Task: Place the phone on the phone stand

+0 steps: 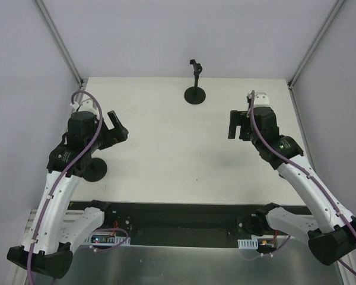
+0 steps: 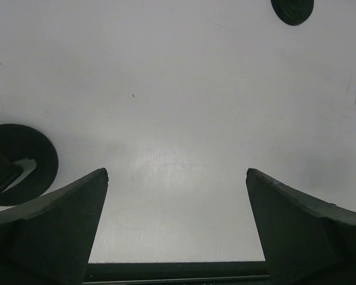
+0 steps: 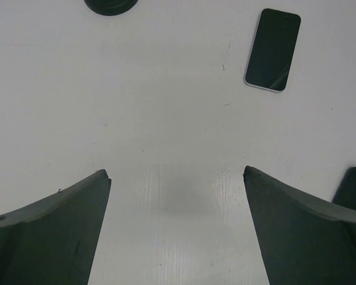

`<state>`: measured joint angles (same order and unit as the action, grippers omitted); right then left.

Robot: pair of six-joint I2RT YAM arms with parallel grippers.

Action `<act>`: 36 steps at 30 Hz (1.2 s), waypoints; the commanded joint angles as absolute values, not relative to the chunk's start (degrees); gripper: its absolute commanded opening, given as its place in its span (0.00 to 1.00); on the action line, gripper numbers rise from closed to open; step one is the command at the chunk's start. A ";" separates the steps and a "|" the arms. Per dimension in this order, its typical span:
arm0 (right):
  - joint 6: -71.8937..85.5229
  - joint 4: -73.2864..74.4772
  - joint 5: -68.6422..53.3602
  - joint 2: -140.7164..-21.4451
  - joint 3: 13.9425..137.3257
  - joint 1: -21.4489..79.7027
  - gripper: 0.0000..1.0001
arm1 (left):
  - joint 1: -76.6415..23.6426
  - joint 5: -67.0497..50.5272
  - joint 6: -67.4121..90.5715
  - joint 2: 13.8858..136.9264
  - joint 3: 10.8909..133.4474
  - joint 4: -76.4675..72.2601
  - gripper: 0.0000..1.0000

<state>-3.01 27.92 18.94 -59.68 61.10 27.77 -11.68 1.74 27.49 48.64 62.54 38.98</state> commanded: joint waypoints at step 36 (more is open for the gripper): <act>-1.85 24.87 25.84 -56.34 61.08 29.18 0.97 | 6.94 17.14 52.11 65.92 74.36 67.33 0.84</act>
